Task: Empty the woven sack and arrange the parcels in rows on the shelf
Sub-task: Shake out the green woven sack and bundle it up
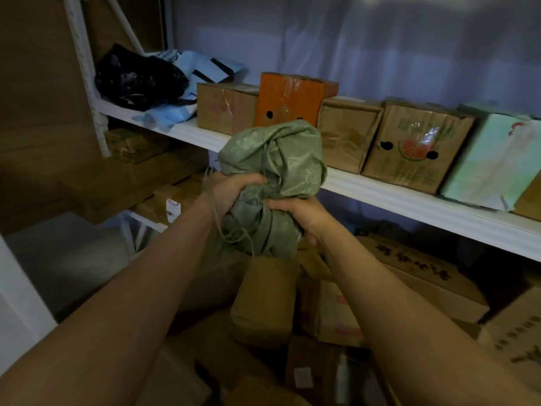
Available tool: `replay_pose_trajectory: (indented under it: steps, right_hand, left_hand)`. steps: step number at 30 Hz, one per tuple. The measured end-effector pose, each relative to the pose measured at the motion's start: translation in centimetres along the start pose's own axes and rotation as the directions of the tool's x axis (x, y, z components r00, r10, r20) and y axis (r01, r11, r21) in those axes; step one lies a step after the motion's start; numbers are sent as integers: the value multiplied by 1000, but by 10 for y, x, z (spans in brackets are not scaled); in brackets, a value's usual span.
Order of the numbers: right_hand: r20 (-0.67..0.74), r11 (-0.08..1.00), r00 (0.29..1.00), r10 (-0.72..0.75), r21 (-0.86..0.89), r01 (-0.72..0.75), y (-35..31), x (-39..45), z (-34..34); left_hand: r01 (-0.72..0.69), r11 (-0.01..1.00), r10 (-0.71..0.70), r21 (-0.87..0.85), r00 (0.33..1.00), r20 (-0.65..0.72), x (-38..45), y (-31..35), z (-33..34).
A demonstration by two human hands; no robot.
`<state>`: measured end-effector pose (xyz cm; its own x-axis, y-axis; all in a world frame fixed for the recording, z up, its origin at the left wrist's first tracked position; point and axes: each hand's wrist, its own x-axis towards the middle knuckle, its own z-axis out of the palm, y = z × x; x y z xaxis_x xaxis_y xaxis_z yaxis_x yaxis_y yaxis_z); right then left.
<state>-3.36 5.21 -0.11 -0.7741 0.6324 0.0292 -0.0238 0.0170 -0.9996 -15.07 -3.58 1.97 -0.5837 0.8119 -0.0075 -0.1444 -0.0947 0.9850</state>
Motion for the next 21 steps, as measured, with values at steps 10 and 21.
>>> replay_pose_trajectory:
  steps: [10,21]
  right_hand:
    - [113,930,979,170,312,-197,43,86,57]
    - [-280,858,931,233,509,-62,101,179,111]
  left_hand:
    - [1,994,-1,-109,1000,-6,58,-13,-113]
    - [211,973,-189,-96,961,203,110,-46,-192]
